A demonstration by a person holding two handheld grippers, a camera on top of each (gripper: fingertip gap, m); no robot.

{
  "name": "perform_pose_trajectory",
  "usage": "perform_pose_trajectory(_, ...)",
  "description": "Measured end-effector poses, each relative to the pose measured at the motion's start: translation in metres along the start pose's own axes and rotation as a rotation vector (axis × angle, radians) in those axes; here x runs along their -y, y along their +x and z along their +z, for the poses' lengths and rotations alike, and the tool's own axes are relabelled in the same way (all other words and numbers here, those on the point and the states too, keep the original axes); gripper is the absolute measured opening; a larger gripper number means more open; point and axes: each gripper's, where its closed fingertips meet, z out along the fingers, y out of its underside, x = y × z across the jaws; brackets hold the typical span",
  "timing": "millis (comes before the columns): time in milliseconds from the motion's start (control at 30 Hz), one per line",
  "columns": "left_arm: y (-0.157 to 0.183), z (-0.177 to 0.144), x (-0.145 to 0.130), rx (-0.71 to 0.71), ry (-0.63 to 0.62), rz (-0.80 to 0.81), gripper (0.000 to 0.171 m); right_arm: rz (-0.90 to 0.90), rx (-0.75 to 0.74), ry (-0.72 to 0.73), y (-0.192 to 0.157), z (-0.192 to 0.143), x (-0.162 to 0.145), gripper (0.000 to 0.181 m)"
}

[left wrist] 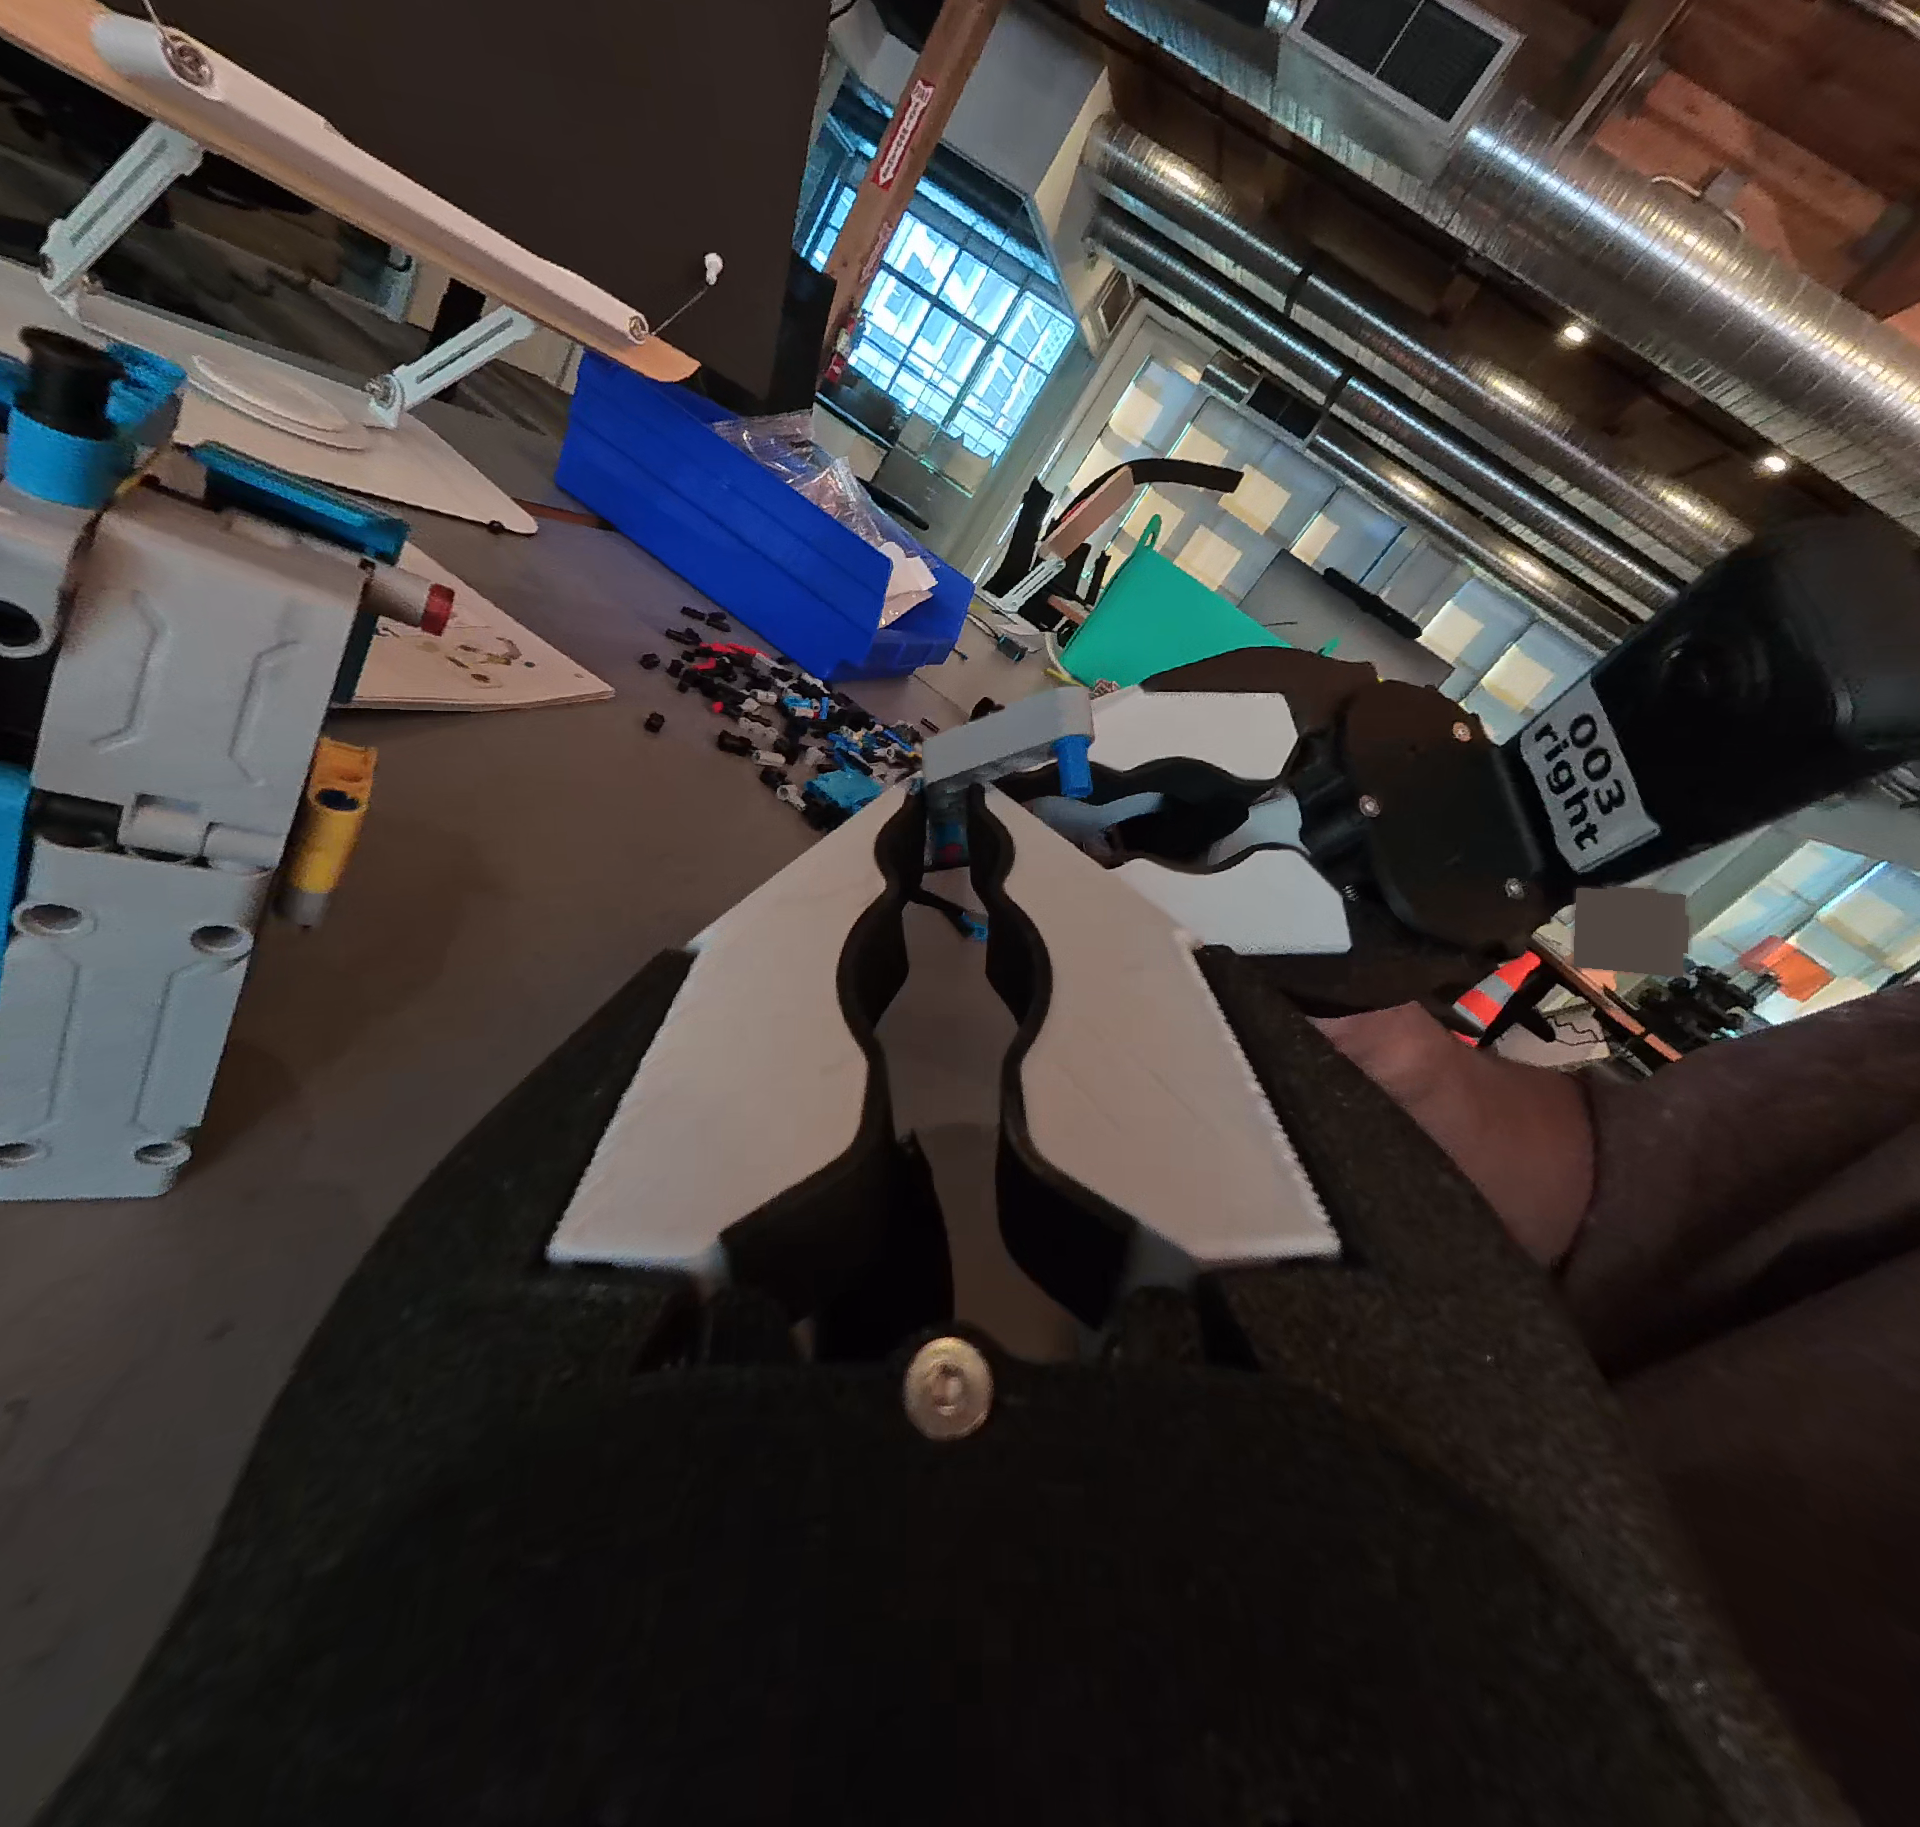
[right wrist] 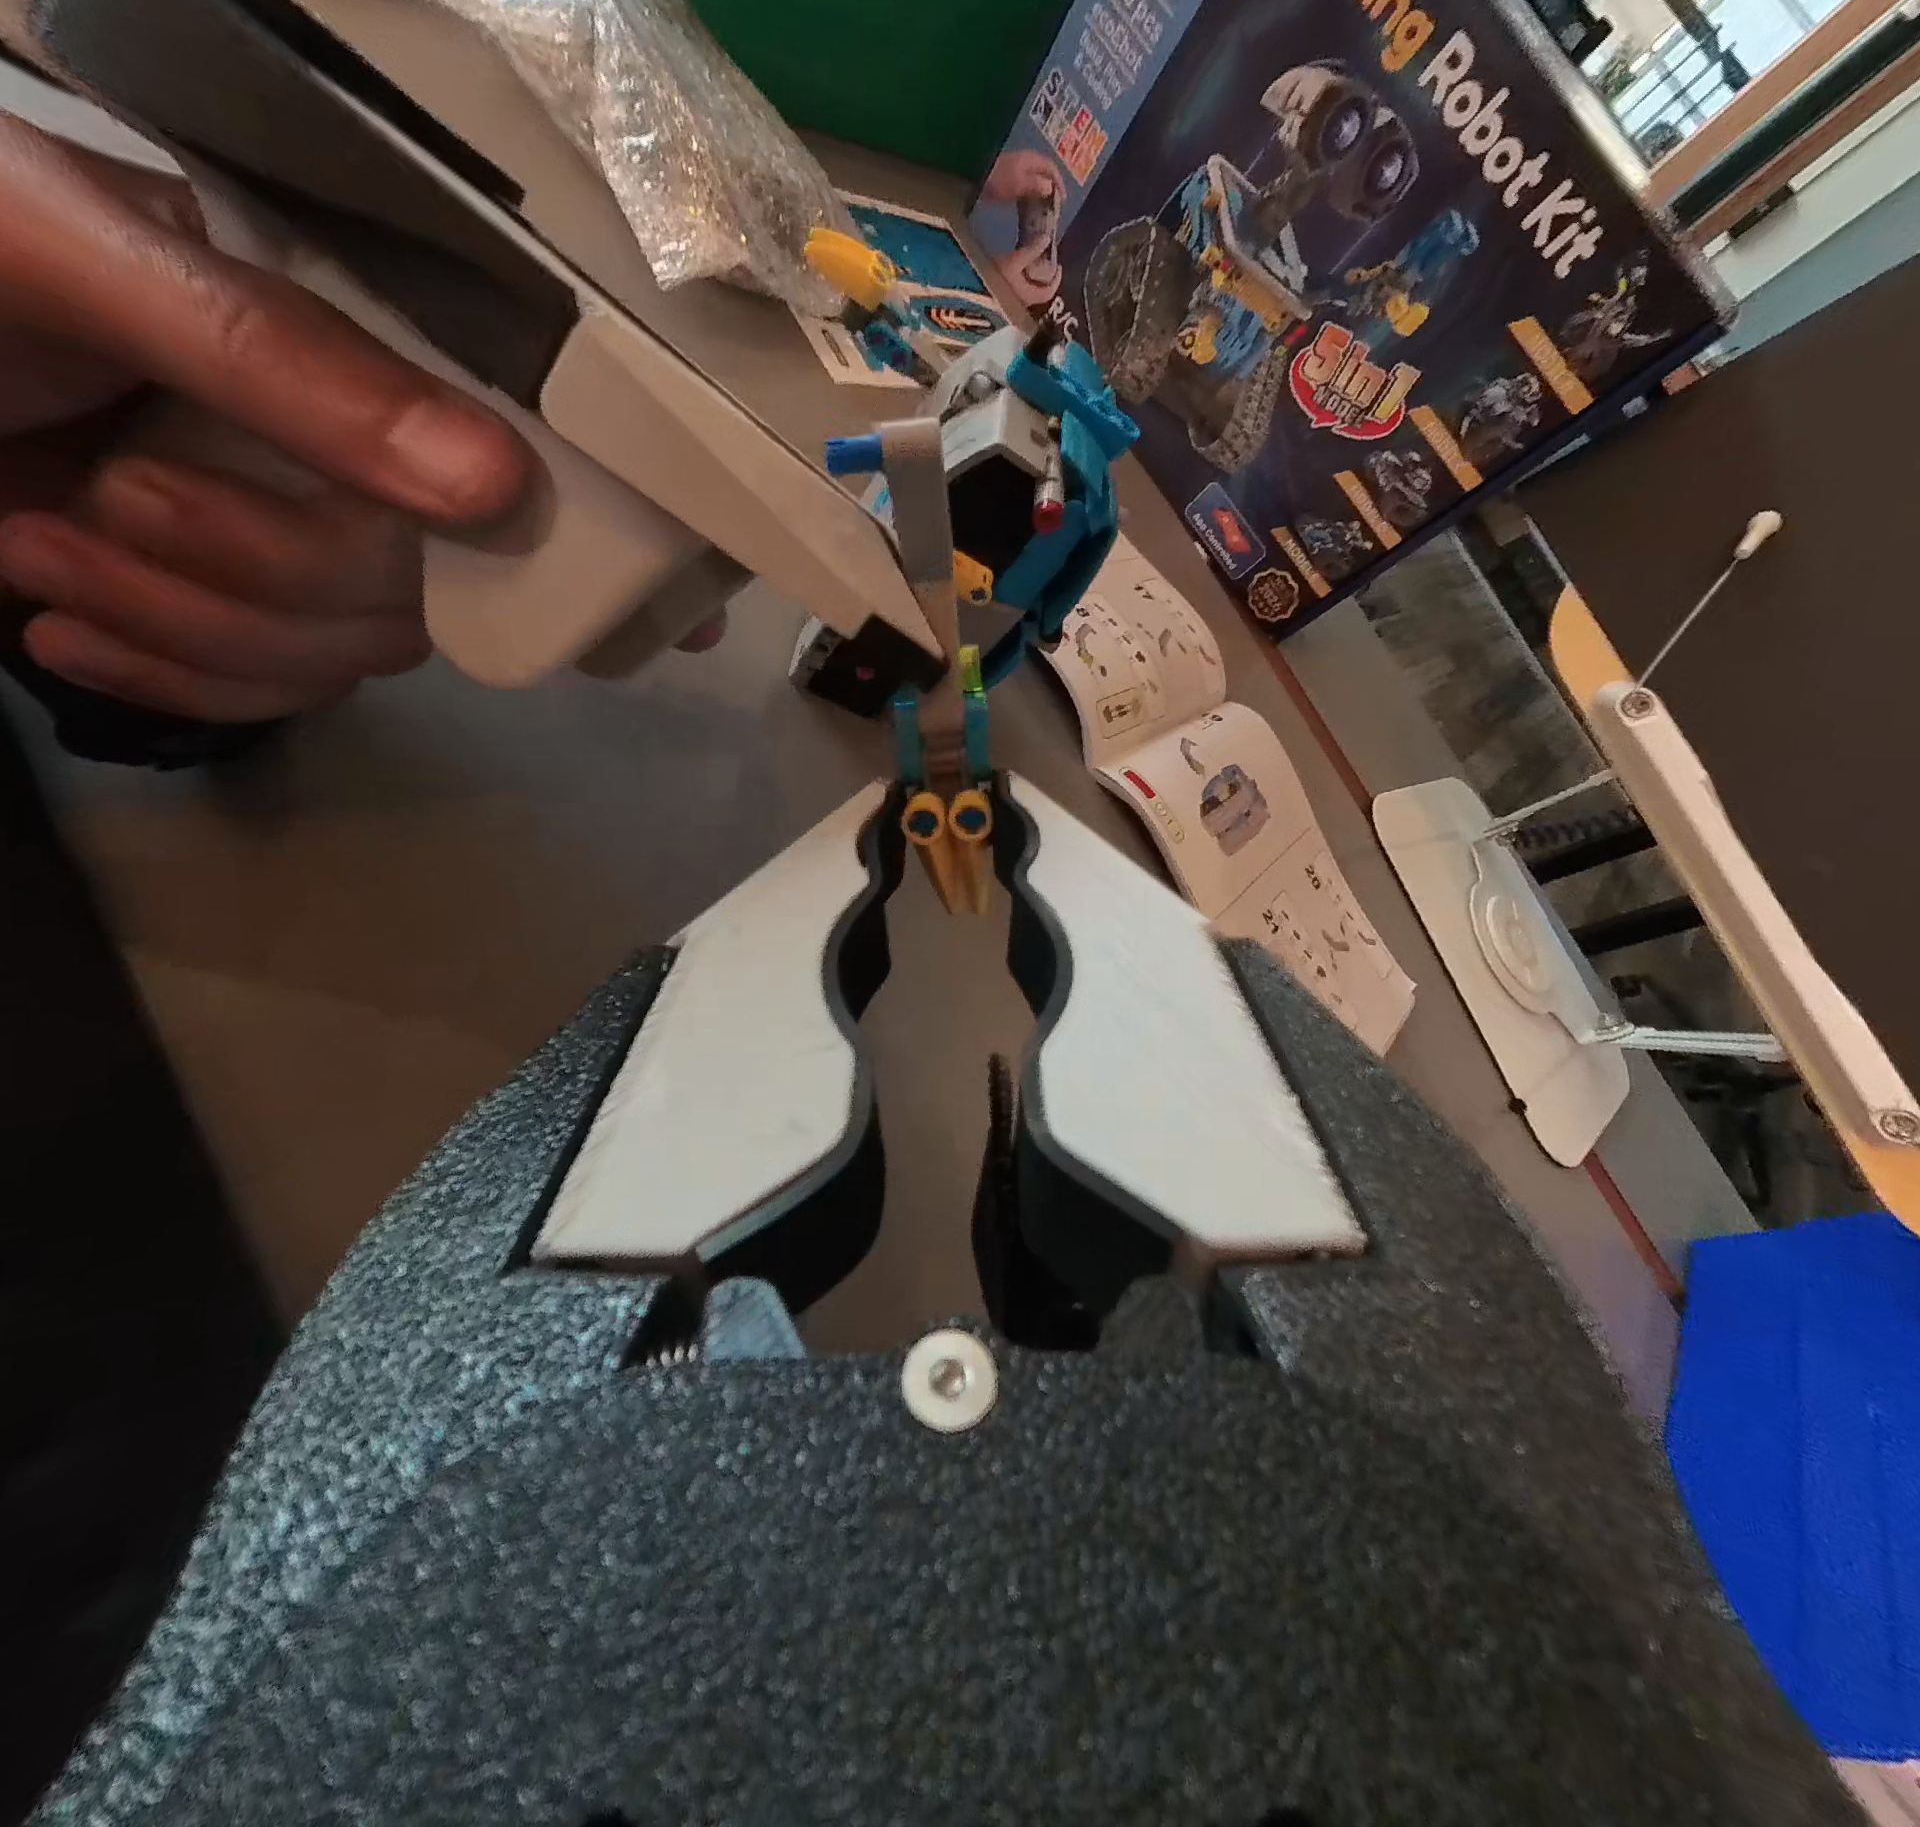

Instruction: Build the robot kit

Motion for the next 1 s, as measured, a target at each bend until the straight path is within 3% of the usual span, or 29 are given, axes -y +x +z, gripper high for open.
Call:
perform_pose_trajectory(267, -0.003, 0.0, 0.0, 0.01, 0.002, -0.012, 0.007, -0.03, -0.026, -0.003, 0.0, 0.003, 0.0, 0.016)
perform_pose_trajectory(400, -0.001, 0.001, -0.001, 0.012, -0.002, 0.009, 0.007, 0.044, 0.052, -0.011, -0.003, 0.001, -0.003, 0.016)
perform_pose_trajectory(600, -0.006, 0.0, -0.001, 0.038, -0.002, 0.001, 0.007, 0.065, 0.028, -0.014, -0.003, 0.007, -0.003, 0.016)
perform_pose_trajectory(733, -0.005, 0.001, -0.002, 0.031, -0.007, -0.001, 0.007, 0.054, 0.031, 0.0, -0.006, 0.01, 0.001, 0.027)
perform_pose_trajectory(767, -0.005, 0.001, -0.002, 0.031, -0.007, 0.001, 0.007, 0.062, 0.015, -0.006, -0.004, 0.011, 0.001, 0.018)
perform_pose_trajectory(1000, -0.005, 0.003, -0.006, 0.045, -0.036, 0.021, 0.007, 0.125, 0.098, -0.003, -0.008, 0.009, -0.004, 0.017)
